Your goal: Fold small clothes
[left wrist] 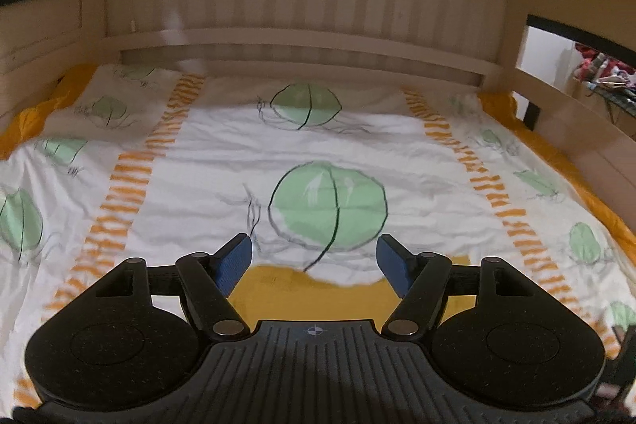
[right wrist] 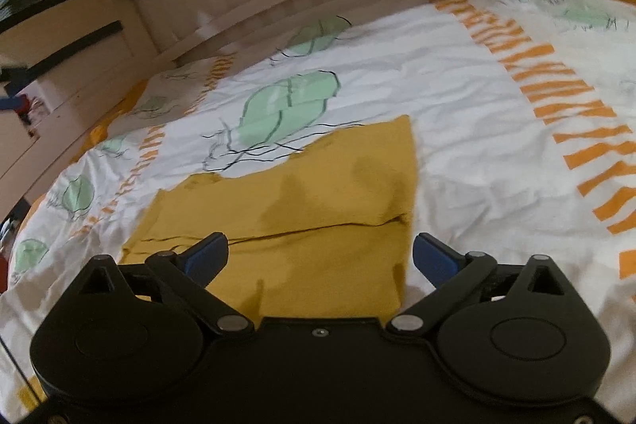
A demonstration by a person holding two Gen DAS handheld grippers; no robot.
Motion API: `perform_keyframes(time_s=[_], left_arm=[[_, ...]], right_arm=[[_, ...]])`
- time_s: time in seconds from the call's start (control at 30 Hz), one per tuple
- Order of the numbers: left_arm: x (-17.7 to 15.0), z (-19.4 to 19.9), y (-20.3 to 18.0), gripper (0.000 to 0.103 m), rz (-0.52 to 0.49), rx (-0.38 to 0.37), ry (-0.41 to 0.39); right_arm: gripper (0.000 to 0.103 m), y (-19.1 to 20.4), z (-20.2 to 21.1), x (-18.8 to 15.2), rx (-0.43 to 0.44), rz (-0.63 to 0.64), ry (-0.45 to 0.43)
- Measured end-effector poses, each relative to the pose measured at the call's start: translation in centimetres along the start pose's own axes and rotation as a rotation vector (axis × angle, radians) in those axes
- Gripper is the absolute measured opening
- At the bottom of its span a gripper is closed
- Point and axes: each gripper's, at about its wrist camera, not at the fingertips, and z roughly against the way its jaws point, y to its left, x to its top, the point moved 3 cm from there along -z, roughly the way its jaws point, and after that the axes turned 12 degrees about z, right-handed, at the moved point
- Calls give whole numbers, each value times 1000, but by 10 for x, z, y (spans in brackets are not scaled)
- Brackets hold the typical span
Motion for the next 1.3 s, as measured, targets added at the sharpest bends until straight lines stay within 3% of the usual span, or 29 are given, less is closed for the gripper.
perform_keyframes(time_s=[0.1,0.23,0.3,0.6,0.67,0.73,0.93,1.3], left_arm=[[-29,12,25,68,30,-23,9],[-65,33,51,68,56,101,-52],[-80,40,58,68,35,129,-63],[-142,36,84,68,52,106,152],[-160,33,93,68,82,103,221],[-173,29,102,68,101,102,276],[-197,34,118,68,150,117,359],[-224,38,108,68,26,120,449]], right_arm=[[100,14,12,-7,-4,18,5],[100,36,24,-16,-107,93,53],[100,45,31,-20,-161,126,79],[99,62,76,-38,-158,89,93],[96,62,83,-42,-165,80,98],[86,59,89,-45,-176,57,110],[86,51,96,-58,-159,-13,183],[82,62,102,-79,-165,20,328]])
